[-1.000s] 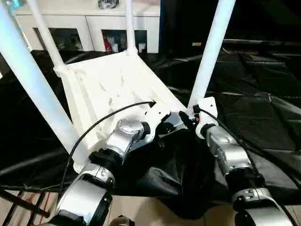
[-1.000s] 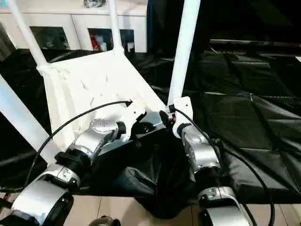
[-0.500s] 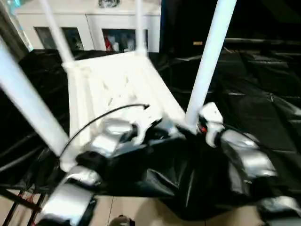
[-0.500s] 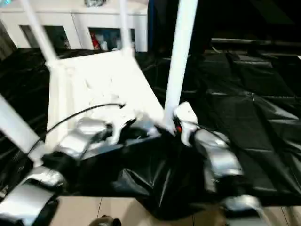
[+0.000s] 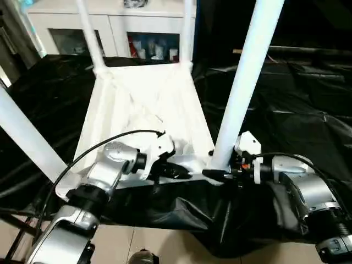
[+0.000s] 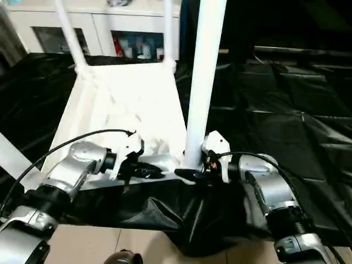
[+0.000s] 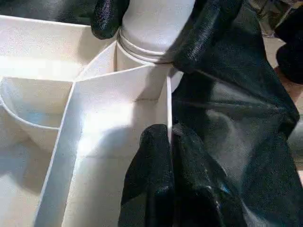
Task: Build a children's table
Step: Rotate leg to tighten
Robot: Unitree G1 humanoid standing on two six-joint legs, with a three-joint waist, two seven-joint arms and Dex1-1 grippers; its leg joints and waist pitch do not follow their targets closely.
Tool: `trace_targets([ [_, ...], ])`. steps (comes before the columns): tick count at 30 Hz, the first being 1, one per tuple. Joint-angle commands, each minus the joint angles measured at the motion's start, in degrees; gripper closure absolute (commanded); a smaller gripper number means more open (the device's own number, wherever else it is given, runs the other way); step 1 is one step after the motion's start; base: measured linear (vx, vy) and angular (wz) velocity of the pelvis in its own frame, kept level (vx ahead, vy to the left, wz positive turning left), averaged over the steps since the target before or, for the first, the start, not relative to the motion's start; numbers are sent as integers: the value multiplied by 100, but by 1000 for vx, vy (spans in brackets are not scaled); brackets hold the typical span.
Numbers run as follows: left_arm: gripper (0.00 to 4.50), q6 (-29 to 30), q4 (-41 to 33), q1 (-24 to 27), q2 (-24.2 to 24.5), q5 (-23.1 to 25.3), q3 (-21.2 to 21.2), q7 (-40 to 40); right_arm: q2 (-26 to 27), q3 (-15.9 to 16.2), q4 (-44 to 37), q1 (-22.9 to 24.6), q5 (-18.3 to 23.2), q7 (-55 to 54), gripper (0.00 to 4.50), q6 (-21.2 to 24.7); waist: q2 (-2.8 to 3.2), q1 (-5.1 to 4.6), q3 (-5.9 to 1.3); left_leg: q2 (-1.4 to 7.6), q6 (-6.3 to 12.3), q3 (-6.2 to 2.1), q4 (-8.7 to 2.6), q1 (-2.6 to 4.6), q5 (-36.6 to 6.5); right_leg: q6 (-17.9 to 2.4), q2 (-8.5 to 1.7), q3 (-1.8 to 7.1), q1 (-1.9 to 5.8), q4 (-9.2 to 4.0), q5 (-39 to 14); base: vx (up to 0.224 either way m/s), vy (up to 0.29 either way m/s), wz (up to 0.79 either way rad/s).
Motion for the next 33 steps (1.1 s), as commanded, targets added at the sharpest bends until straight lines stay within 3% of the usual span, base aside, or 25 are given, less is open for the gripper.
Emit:
trace_targets([
  [1, 450, -31, -390, -54, -110, -360, -5, -184, 6, 136, -252, 37, 69, 180, 156, 120, -123, -12, -380, 287, 323, -129, -380, 181, -1360, -1308, -360, 192, 191, -392, -1069, 0, 0, 0],
  [7, 450, 2, -410, -44, -117, -339, 12, -107, 21, 133, -313, 102, 76, 156, 189, 179, -130, 11, -386, 276, 314, -129, -372, 173, -1315, -1295, -359, 189, 192, -382, -1025, 0, 0, 0],
  [10, 450, -46, -134, -198, -303, -212, 159, 490, 331, -33, -8, 144, -142, -728, 191, 29, -136, 1, -379, 273, 283, -135, -382, 165, -1335, -1273, -364, 191, 185, -387, -1091, 0, 0, 0],
  [13, 450, -81, 49, -305, -429, -154, 228, 799, 551, -129, 207, 168, -284, -1325, 194, 9, -144, -57, -363, 249, 100, -154, -418, 171, -1543, -1152, -380, 191, 190, -437, -1505, 0, 0, 0],
  [15, 450, -102, 293, -470, -645, -40, 272, 1286, 904, -283, 433, 159, -422, -2251, 197, 274, -129, -92, -365, 247, 51, -149, -422, 198, -1606, -1113, -368, 199, 161, -457, -1543, 0, 0, 0],
  [17, 450, -140, 519, -617, -830, 68, 295, 1745, 1170, -391, 565, 107, -493, -2904, 200, 584, -140, -146, -364, 227, 7, -156, -434, 170, -1565, -1101, -355, 194, 186, -441, -1484, 0, 0, 0],
  [21, 450, -88, 1084, -1009, -1365, 197, 384, 2823, 1793, -545, 1039, -179, -803, -4410, 200, 762, -104, -199, -366, 210, -104, -159, -439, 201, -1707, -1032, -365, 197, 179, -479, -1579, 0, 0, 0],
  [24, 450, -149, 1302, -1191, -1620, 238, 368, 3161, 2079, -532, 1264, -382, -914, -4832, 200, 685, -92, -205, -370, 211, -113, -161, -446, 209, -1734, -983, -364, 205, 163, -494, -1557, 0, 0, 0],
  [27, 450, -231, 1375, -1262, -1723, 266, 346, 3144, 2149, -490, 1353, -512, -964, -4838, 200, 484, -92, -195, -380, 217, -65, -163, -443, 187, -1634, -967, -355, 199, 194, -471, -1272, 0, 0, 0],
  [29, 450, -269, 1363, -1260, -1721, 252, 339, 3060, 2150, -524, 1311, -527, -843, -4624, 145, 420, -91, -187, -393, 212, 23, -162, -431, 179, -1517, -997, -356, 197, 217, -448, -1031, 0, 0, 0],
  [32, 450, -398, 1279, -1170, -1563, 185, 289, 2641, 1991, -484, 1051, -474, -745, -4168, 124, 304, -108, -182, -386, 213, 100, -157, -429, 170, -1514, -1025, -356, 191, 228, -450, -1008, 0, 0, 0],
  [33, 450, -417, 1278, -1161, -1542, 177, 290, 2589, 1959, -468, 1038, -469, -753, -4122, 97, 277, -107, -179, -387, 216, 105, -160, -430, 171, -1516, -1025, -362, 191, 231, -452, -1028, 0, 0, 0],
])
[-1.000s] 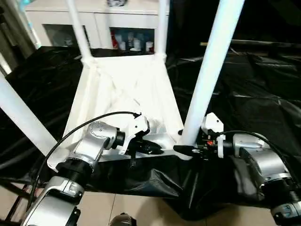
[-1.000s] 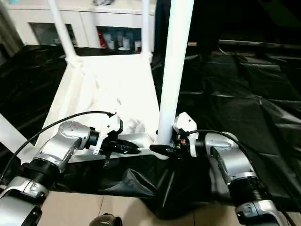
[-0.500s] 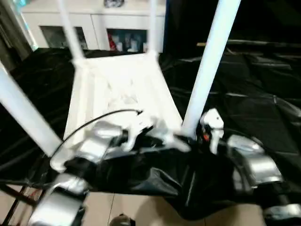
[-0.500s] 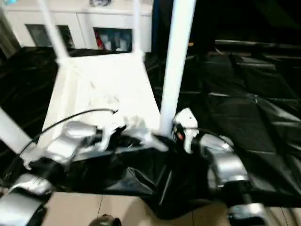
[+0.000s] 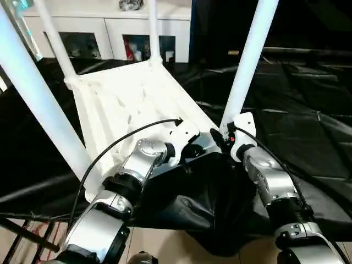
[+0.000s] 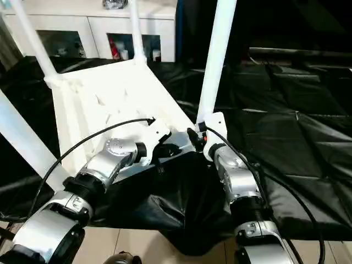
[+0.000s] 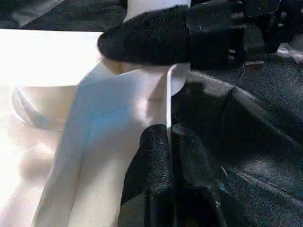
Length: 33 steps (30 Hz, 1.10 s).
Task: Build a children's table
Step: Rotate leg to tighten
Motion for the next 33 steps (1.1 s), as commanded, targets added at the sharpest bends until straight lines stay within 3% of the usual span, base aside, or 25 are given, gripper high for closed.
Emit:
trace_targets([
  [1, 450, -452, -252, -196, -183, -350, 15, -430, 106, 527, 23, 142, 98, 700, 97, 32, -109, -13, -365, 228, 120, -159, -422, 152, -1514, -1027, -355, 182, 212, -445, -1032, 0, 0, 0],
  [3, 450, -486, -317, -136, -45, -360, 1, -636, -104, 589, -84, 185, 129, 1150, 97, -106, -116, -11, -366, 232, 132, -157, -417, 150, -1499, -1036, -358, 182, 218, -440, -1006, 0, 0, 0],
  [7, 450, -543, -539, 17, 207, -435, -43, -1138, -604, 748, -512, 345, 308, 2195, 97, -202, -127, 33, -378, 248, 339, -141, -373, 133, -1235, -1175, -357, 172, 239, -388, -582, 0, 0, 0],
  [8, 450, -526, -645, 81, 295, -490, -50, -1350, -776, 774, -663, 392, 398, 2552, 97, -160, -158, 43, -378, 250, 396, -129, -360, 128, -1198, -1204, -343, 167, 249, -378, -527, 0, 0, 0],
  [10, 450, -505, -823, 189, 448, -580, -78, -1714, -990, 817, -813, 450, 478, 2999, 97, -252, -148, 60, -374, 257, 461, -126, -349, 116, -1159, -1275, -355, 162, 236, -367, -538, 0, 0, 0],
  [17, 450, -332, -1269, 493, 930, -700, -180, -2588, -1549, 774, -973, 480, 779, 4178, 97, -382, -132, 100, -359, 301, 339, -137, -381, 151, -1447, -1313, -363, 173, 200, -388, -991, 0, 0, 0],
  [23, 450, -215, -1510, 691, 1129, -733, -223, -2819, -1674, 757, -990, 437, 886, 4469, 159, -221, -140, 169, -363, 296, 334, -123, -368, 165, -1340, -1355, -354, 179, 170, -371, -893, 0, 0, 0],
  [33, 450, -103, -1664, 803, 1183, -725, -217, -2730, -1708, 878, -962, 461, 878, 4621, 241, -89, -154, 173, -368, 283, 333, -125, -355, 147, -1231, -1358, -352, 175, 186, -350, -786, 0, 0, 0],
])
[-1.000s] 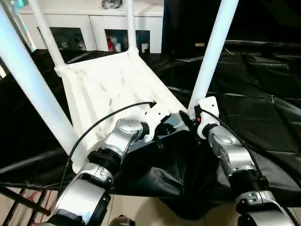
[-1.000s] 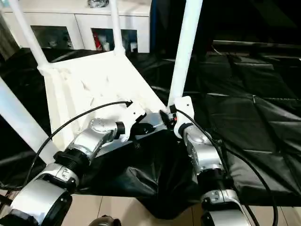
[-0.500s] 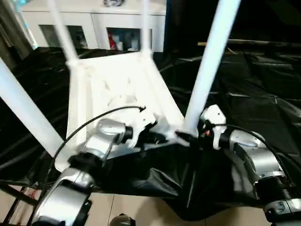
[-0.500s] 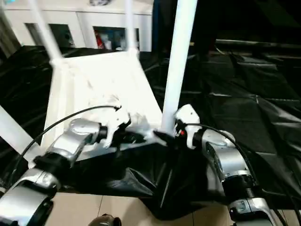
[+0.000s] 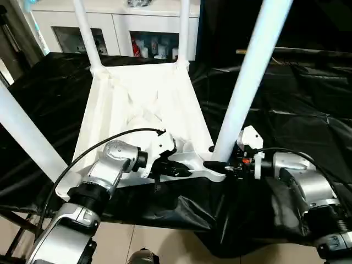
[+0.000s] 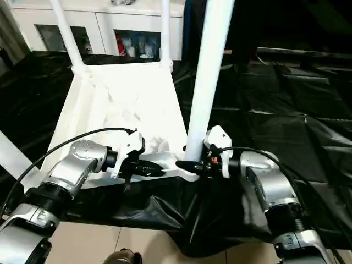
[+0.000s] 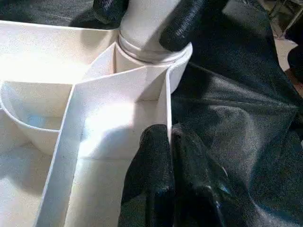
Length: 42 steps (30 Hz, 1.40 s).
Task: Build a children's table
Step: Rotate leg to tighten
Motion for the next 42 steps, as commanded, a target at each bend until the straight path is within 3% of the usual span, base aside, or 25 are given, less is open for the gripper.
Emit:
trace_targets([
  [1, 450, -34, -244, -59, -79, -263, 40, -32, 5, 101, -67, 14, 6, 52, 241, 147, -111, -26, -398, 271, 328, -125, -363, 175, -1231, -1354, -352, 181, 203, -358, -797, 0, 0, 0],
  [4, 450, -26, -177, -101, -152, -227, 78, 144, 109, 59, -7, 29, -42, -204, 250, 242, -106, -29, -393, 273, 301, -128, -370, 177, -1268, -1340, -354, 184, 198, -365, -872, 0, 0, 0],
  [7, 450, -9, 1, -228, -344, -155, 159, 580, 396, -48, 287, 1, -266, -1054, 251, 293, -107, -74, -374, 257, 140, -140, -404, 178, -1499, -1262, -362, 188, 188, -400, -1220, 0, 0, 0],
  [9, 450, -73, 235, -386, -533, -44, 192, 1012, 682, -171, 491, -17, -375, -1772, 251, 356, -111, -125, -375, 245, 21, -153, -426, 184, -1621, -1208, -373, 186, 195, -420, -1388, 0, 0, 0],
  [10, 450, -100, 449, -544, -728, 41, 219, 1402, 942, -267, 602, -16, -441, -2358, 252, 415, -79, -168, -370, 243, -29, -156, -431, 203, -1708, -1180, -376, 196, 164, -440, -1483, 0, 0, 0],
  [12, 450, -114, 659, -716, -972, 110, 242, 1814, 1324, -480, 729, -45, -444, -3191, 252, 567, -101, -209, -371, 229, -108, -163, -445, 215, -1761, -1138, -373, 196, 176, -460, -1551, 0, 0, 0],
  [15, 450, -60, 911, -951, -1370, 156, 302, 2470, 1825, -721, 921, -121, -482, -4290, 252, 740, -70, -240, -375, 224, -119, -166, -448, 210, -1719, -1077, -366, 200, 178, -465, -1464, 0, 0, 0],
  [16, 450, -60, 911, -951, -1370, 156, 302, 2470, 1825, -721, 921, -121, -482, -4290, 252, 740, -84, -252, -379, 218, -133, -165, -451, 204, -1706, -1066, -363, 196, 186, -466, -1414, 0, 0, 0],
  [18, 450, -23, 994, -1068, -1643, 107, 299, 2695, 2012, -575, 1133, -253, -771, -4745, 252, 550, -28, -261, -393, 219, -133, -169, -445, 199, -1626, -1081, -352, 194, 186, -446, -1187, 0, 0, 0],
  [22, 450, -154, 1152, -1157, -1783, 125, 291, 2712, 2130, -518, 1127, -334, -792, -4530, 252, 352, -47, -275, -410, 201, 35, -154, -414, 177, -1406, -1158, -339, 183, 241, -414, -597, 0, 0, 0],
  [24, 450, -195, 1164, -1139, -1748, 122, 277, 2656, 2123, -549, 1039, -320, -703, -4353, 183, 347, -67, -272, -410, 199, 144, -147, -404, 171, -1311, -1190, -339, 180, 253, -408, -480, 0, 0, 0],
  [31, 450, -294, 997, -933, -1414, 58, 252, 2090, 1775, -339, 838, -245, -795, -3852, 163, -11, -70, -267, -397, 219, 171, -153, -418, 177, -1445, -1188, -354, 179, 254, -428, -782, 0, 0, 0],
  [35, 450, -315, 466, -507, -806, -173, 130, 839, 923, 22, 104, 67, -373, -1747, 163, -35, -119, -225, -389, 244, 396, -131, -386, 150, -1298, -1218, -344, 177, 277, -401, -612, 0, 0, 0],
  [37, 450, -243, 300, -413, -644, -244, 87, 516, 671, 94, -101, 141, -271, -1273, 163, 11, -95, -203, -391, 274, 432, -129, -385, 168, -1287, -1283, -348, 172, 248, -390, -682, 0, 0, 0],
  [42, 450, -318, 142, -274, -227, -239, -25, -93, 124, 264, -437, 266, -145, -298, 163, 82, -85, -139, -369, 295, 260, -137, -420, 199, -1632, -1271, -351, 188, 201, -418, -1145, 0, 0, 0],
])
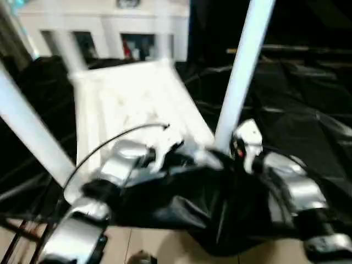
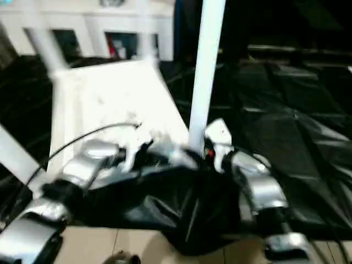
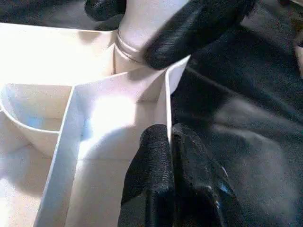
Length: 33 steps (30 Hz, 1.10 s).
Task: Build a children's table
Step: Rotate leg to tighten
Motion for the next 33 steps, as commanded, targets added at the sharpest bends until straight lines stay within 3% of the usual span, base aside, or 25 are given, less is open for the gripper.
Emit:
trace_targets([
  [1, 450, -194, -290, -105, -40, -238, -40, -290, -72, 248, -207, 42, 95, 487, 163, 73, -92, -4, -358, 296, 235, -135, -422, 193, -1667, -1270, -360, 192, 187, -415, -1180, 0, 0, 0],
  [4, 450, -131, -363, -75, 104, -254, -36, -452, -257, 333, -318, 43, 135, 829, 163, 103, -107, 14, -353, 292, 176, -139, -427, 194, -1693, -1245, -370, 198, 190, -416, -1282, 0, 0, 0],
  [12, 450, -82, -427, -81, 188, -273, -21, -568, -322, 420, -488, 27, 261, 1110, 196, 319, -126, 109, -381, 285, 300, -123, -374, 184, -1298, -1344, -364, 192, 186, -358, -840, 0, 0, 0],
  [15, 450, -80, -427, -78, 161, -267, -22, -561, -305, 413, -495, 47, 318, 1145, 233, 414, -138, 108, -375, 286, 278, -123, -380, 186, -1343, -1337, -361, 189, 182, -365, -896, 0, 0, 0],
  [23, 450, -84, -378, -74, 46, -216, -6, -304, -170, 382, -475, 213, 344, 872, 251, 591, -140, 114, -376, 280, 243, -129, -377, 178, -1354, -1301, -367, 192, 184, -361, -941, 0, 0, 0],
  [26, 450, -43, 41, -316, -305, -53, 174, 685, 423, 121, 201, 79, -122, -733, 251, 582, -133, 74, -364, 268, 132, -138, -398, 180, -1452, -1270, -371, 196, 170, -386, -1111, 0, 0, 0],
  [28, 450, -63, 194, -415, -433, 1, 218, 1005, 618, 23, 380, 29, -210, -1226, 252, 664, -145, -30, -335, 229, -131, -166, -454, 190, -1835, -1128, -389, 183, 172, -451, -1763, 0, 0, 0],
  [29, 450, -59, 426, -575, -644, 77, 288, 1530, 885, -87, 593, -27, -301, -1820, 252, 741, -154, -76, -339, 232, -190, -173, -456, 213, -1943, -1048, -394, 187, 173, -478, -1929, 0, 0, 0],
  [33, 450, 76, 788, -875, -1208, 83, 457, 2600, 1407, -223, 924, -149, -446, -2812, 253, 799, -133, -132, -328, 228, -215, -190, -476, 239, -2121, -932, -396, 197, 161, -536, -2092, 0, 0, 0],
])
